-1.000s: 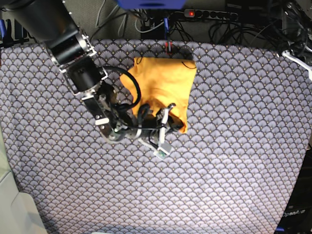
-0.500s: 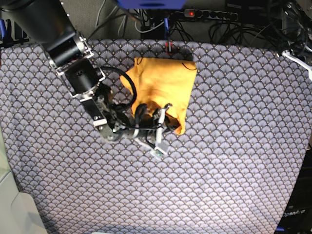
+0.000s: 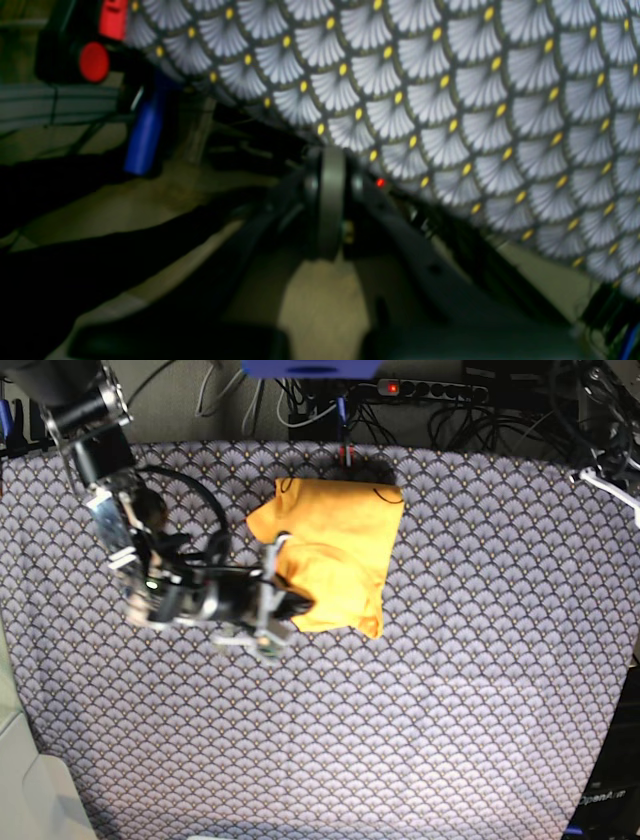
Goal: Fold the T-shirt properly
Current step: 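Withdraw the right gripper from the bundle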
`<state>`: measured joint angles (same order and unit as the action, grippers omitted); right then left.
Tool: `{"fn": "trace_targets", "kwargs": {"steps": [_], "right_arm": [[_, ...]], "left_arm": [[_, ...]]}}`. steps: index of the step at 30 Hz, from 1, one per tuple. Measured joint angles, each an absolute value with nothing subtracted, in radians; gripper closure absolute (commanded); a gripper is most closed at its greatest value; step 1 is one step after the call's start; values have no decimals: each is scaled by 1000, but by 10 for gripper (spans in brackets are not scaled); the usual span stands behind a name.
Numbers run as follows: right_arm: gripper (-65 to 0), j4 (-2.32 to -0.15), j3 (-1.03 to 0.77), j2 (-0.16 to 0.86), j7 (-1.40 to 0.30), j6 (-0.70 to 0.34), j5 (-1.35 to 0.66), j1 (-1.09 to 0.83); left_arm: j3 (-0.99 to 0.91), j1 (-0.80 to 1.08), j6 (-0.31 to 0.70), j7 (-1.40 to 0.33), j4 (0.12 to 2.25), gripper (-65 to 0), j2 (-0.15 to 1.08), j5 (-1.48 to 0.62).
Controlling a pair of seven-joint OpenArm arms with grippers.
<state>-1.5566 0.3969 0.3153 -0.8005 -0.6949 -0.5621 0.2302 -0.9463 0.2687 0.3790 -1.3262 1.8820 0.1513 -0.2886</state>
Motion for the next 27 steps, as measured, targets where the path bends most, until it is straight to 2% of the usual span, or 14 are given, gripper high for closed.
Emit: {"fn": "trace_targets", "kwargs": {"steps": [4,11,18,22,27], "right_arm": [[0,-1623,184,366,-816,-693,-554,101],[0,-1733,-63,376,-846,-693,-555,-147],[0,-1905,-130,296,-847,-692,-559,-302],[0,-1921,-123,262,-863,-695,-557,-355],[0,-1922,-121,244,-850,-694,-558,-356]], "left_arm": [[-937,212,379,-1325,1878,0,145,-295],[-741,113,379,-1326,1873,0,86,-287],[-550,-18,371,-1314,1744,0,7,-283],[-509,-21,368,-1208,1610,0,-11,-269],[-365,-16,371,-1079,1478,0,-6,-285]]}}
